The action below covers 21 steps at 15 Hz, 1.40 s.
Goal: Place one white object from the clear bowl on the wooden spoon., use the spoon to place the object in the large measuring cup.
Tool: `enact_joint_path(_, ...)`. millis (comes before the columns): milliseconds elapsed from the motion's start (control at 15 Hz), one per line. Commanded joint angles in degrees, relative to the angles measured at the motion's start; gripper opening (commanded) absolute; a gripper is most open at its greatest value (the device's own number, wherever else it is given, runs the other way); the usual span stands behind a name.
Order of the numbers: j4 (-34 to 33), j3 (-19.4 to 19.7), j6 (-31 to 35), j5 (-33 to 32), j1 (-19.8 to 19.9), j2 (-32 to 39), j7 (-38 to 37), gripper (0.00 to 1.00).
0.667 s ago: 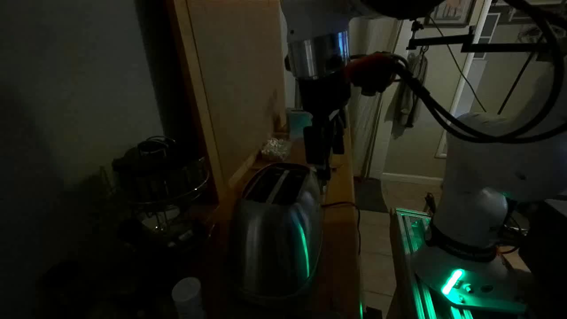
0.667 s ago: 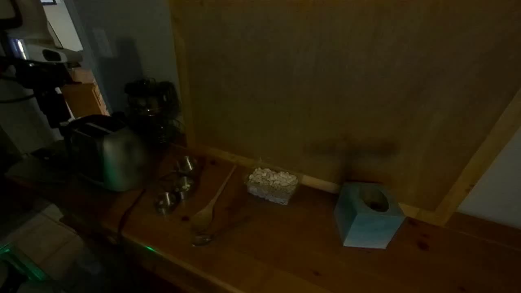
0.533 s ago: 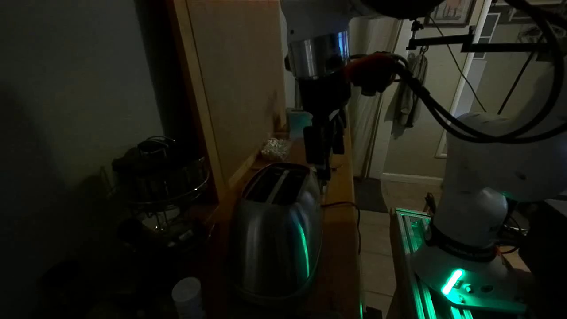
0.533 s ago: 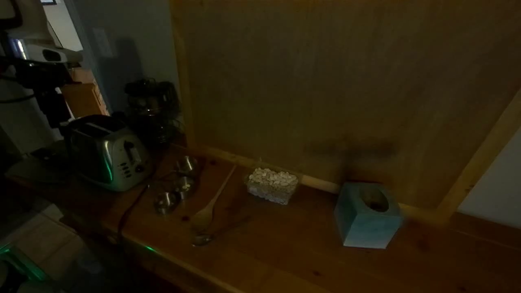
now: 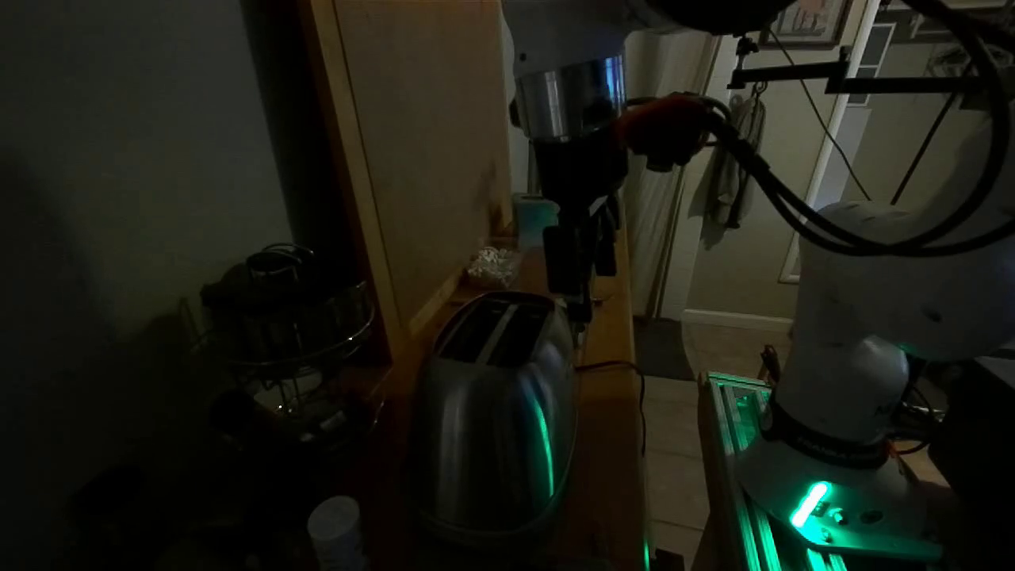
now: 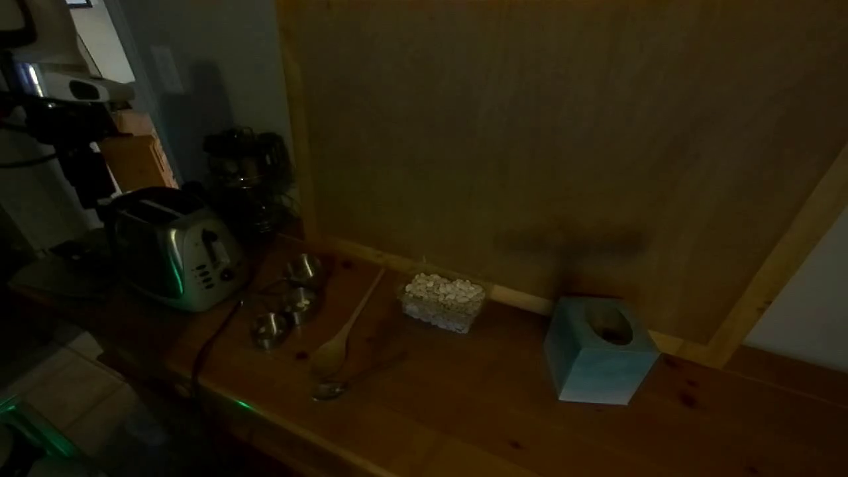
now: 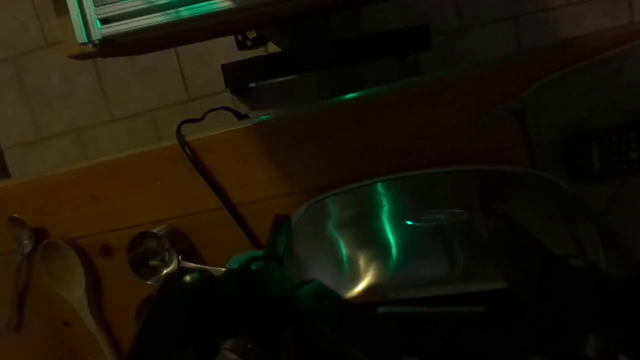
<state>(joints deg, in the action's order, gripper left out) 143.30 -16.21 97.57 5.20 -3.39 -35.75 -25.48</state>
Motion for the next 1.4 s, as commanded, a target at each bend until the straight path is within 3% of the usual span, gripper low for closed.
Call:
enact_joint_path(0,-0.4,2.0,3.5,-2.4,2.2,-1.1,-2.0,1.0)
enact_joint_path(267,-3.3,5.9,9.2,-9.3,6.5,-3.4,-0.4,1.0)
enact_joint_path(533,-7.1,10.2,15.1,-21.1,12.5,-3.2,2.9,1.0)
enact_joint_path(600,-5.7,8.9,12.6,-17.7,9.9,-3.0,1.8,1.0)
enact_joint_path(1067,-5.7,8.9,12.9,-18.2,10.1,-2.9,2.3,1.0)
enact_joint_path(1333,-11.1,10.9,14.6,-19.8,15.6,3.0,-3.7,1.0)
